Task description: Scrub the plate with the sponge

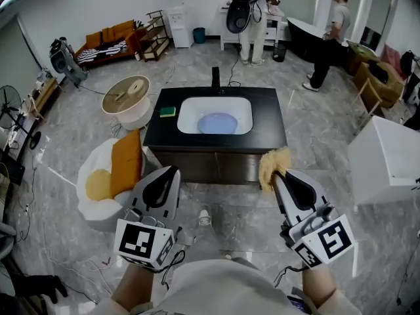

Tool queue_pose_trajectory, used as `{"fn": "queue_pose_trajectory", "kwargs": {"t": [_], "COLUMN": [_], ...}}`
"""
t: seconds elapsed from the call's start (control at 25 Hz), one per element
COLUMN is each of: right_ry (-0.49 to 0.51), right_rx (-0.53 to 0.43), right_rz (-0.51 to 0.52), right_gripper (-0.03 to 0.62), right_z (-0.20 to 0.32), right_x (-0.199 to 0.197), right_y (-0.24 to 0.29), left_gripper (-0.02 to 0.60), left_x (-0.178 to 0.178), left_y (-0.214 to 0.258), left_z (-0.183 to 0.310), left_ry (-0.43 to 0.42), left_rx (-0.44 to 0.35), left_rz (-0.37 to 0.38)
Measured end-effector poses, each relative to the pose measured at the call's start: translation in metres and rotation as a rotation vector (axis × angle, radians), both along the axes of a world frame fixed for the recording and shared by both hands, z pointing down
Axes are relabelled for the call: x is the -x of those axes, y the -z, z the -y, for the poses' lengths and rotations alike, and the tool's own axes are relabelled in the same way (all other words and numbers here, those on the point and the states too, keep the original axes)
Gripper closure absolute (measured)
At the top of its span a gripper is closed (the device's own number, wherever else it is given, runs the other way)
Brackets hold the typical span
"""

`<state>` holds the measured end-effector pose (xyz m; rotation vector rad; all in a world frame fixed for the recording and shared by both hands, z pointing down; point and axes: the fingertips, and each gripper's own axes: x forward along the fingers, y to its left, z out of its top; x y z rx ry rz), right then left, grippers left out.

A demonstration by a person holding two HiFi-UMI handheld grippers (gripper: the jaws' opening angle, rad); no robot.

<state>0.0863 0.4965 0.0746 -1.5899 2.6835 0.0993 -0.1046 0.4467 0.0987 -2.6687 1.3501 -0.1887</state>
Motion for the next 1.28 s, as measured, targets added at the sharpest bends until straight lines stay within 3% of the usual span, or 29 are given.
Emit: {"fn": "queue_pose_trajectory", "kwargs": {"t": [0.52,0.8,1.28], "right_ry": [0.022,0.037,0.053], "right_rx": [0.155,0.280,0.545], "right_rz": [-0.024,-0.048,-0.081], "right_gripper": [0.549,0.549,0.549], "right_z": [0.112,0.207,0.406], "right_x": [0.006,0.022,0.062], "right_y": [-0.065,-0.113,-0.199], "left_gripper": [0.555,0.555,0.554], "left_x": [0.000,0.011,0.015], "left_y": [-0.066,-0.102,-0.199], "left_z": [0.108,0.203,0.397], "left_ry": [0.009,0.006,-0.061], "left_rx": [0.168,0.261,0.507], "left_rz": [-0.030,-0.002,0.018]}}
